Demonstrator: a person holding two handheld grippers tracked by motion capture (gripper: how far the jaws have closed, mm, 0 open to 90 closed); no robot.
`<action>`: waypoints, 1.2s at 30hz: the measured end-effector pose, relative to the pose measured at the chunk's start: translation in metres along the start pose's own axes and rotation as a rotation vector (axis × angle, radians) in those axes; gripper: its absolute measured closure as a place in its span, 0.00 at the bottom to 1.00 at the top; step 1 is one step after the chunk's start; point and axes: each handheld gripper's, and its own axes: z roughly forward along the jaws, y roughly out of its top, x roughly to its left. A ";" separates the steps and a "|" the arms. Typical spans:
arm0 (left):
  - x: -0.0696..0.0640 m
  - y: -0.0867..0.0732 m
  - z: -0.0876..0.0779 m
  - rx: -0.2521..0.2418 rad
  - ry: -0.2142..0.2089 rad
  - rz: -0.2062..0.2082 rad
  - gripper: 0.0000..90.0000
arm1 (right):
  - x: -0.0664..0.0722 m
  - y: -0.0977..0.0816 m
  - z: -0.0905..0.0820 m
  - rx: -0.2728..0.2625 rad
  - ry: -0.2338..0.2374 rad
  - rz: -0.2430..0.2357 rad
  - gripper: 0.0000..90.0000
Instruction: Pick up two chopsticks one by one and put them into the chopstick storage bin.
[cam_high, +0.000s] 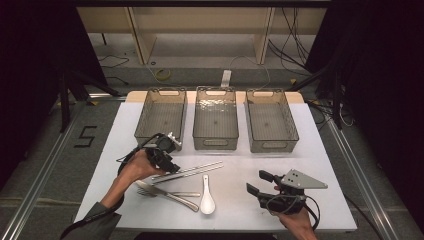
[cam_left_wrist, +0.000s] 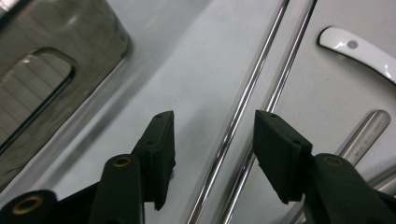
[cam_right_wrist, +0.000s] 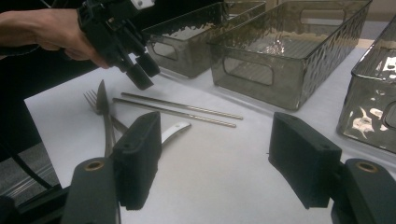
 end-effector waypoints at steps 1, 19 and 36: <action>0.000 0.001 0.003 0.025 -0.007 0.014 0.56 | 0.000 0.000 0.000 0.000 0.000 -0.001 0.39; -0.005 0.006 0.020 0.111 -0.039 0.094 0.75 | 0.001 0.000 0.001 0.010 0.012 -0.005 0.40; -0.009 0.008 0.026 0.159 -0.032 0.170 0.87 | 0.001 0.000 0.003 0.015 0.016 -0.010 0.40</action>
